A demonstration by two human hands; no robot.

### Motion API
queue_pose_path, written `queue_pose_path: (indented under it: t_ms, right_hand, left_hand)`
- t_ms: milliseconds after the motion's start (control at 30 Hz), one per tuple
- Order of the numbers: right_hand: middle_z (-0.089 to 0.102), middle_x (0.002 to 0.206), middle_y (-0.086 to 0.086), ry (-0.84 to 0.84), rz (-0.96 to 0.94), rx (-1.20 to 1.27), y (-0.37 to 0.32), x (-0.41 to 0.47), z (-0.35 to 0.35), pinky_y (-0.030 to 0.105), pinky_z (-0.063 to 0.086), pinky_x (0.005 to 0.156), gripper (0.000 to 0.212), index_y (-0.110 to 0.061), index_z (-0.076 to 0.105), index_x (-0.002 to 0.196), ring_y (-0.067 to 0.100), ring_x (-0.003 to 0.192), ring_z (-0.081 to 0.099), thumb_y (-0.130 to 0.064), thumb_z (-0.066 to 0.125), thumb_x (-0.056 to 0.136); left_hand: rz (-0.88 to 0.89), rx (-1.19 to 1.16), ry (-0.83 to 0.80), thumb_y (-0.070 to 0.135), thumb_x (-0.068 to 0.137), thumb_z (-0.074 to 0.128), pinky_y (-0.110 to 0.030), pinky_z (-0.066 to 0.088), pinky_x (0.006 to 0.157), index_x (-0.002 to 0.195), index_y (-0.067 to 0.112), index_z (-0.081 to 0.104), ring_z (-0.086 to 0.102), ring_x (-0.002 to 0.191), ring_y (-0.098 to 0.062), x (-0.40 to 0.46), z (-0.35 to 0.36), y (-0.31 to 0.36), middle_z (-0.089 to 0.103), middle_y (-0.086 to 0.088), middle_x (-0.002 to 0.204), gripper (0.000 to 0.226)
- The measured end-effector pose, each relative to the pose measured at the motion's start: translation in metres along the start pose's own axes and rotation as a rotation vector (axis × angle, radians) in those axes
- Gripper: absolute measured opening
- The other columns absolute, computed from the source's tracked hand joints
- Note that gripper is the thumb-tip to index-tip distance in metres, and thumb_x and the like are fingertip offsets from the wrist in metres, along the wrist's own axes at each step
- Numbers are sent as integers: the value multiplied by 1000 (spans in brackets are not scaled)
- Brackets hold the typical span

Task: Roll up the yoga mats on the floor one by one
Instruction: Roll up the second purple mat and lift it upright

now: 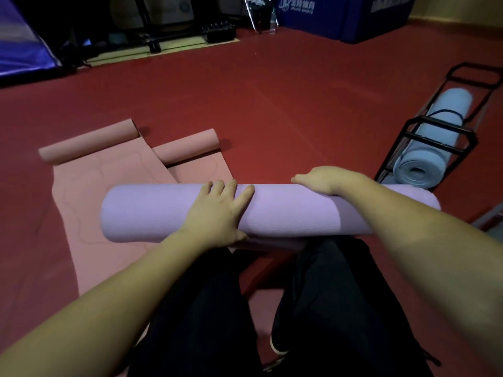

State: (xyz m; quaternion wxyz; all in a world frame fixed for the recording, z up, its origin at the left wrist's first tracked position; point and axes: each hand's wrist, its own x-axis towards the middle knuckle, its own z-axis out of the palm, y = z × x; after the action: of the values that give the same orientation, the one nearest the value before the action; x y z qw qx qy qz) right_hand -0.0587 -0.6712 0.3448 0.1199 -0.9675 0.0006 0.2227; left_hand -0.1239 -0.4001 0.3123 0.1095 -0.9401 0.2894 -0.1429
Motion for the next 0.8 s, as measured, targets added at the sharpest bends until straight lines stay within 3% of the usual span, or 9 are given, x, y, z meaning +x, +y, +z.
queue_pose_path:
  t_ms: [133,200,267,333,367,467,567,667,800]
  right_hand:
    - [60,127,5,-155,-42,-41,-7,-11,-9,38,38,84,46,-29,66,116,22,99,56,-55,33,96]
    - [57,135,5,-199,-52,-54,-7,-12,-5,37,37,90,44,-30,63,123,24,109,55,-51,33,100]
    - [49,146,5,-210,-38,-77,-7,-13,2,38,34,100,57,-27,57,134,26,126,49,-60,29,97]
    - [46,149,6,-139,-37,-104,-6,-10,6,39,33,106,86,-25,54,140,28,132,45,-77,22,80]
    - [50,146,7,-72,-44,-103,-5,-7,8,39,35,105,88,-22,57,137,29,130,47,-78,22,79]
    - [67,116,9,177,-96,-60,6,-3,15,37,44,85,55,-17,68,105,29,101,57,-57,31,100]
    - [67,96,8,268,-142,-60,10,-16,21,37,44,75,54,-17,64,90,28,87,55,-57,30,101]
    - [65,101,6,245,-119,-53,12,-25,32,37,40,75,57,-18,62,98,27,90,54,-64,28,98]
    - [65,114,8,335,-92,-169,7,-27,50,39,37,82,64,-18,62,107,31,105,57,-67,22,97]
  left_hand:
    - [0,-42,-78,81,56,62,-44,43,88,142,22,36,53,100,-32,-8,-20,-4,56,-8,119,107]
    - [8,-68,-150,83,57,61,-43,42,92,145,24,32,51,107,-30,-12,-21,-4,53,-5,126,110]
    - [7,-104,-229,83,57,60,-42,40,95,147,26,28,48,111,-28,-12,-18,-2,50,-3,130,111]
    - [-2,-143,-266,83,56,60,-42,40,96,147,29,26,48,112,-28,-8,-13,-1,50,-2,129,111]
    - [-2,-168,-278,83,55,61,-42,41,95,146,29,27,48,111,-28,-5,-13,-2,51,-2,128,110]
    - [-1,-222,-317,81,53,64,-43,43,93,143,32,30,49,110,-27,4,-10,-7,54,-2,123,108]
    - [-19,-304,-407,80,48,67,-43,45,91,135,38,34,49,107,-26,15,-9,-13,55,0,118,102]
    - [-62,-459,-575,80,43,71,-43,47,90,126,43,39,50,105,-23,34,-13,-22,56,4,114,96]
    - [-83,-637,-746,67,47,83,-41,45,98,130,43,41,54,110,-18,56,-9,-32,57,12,122,97]
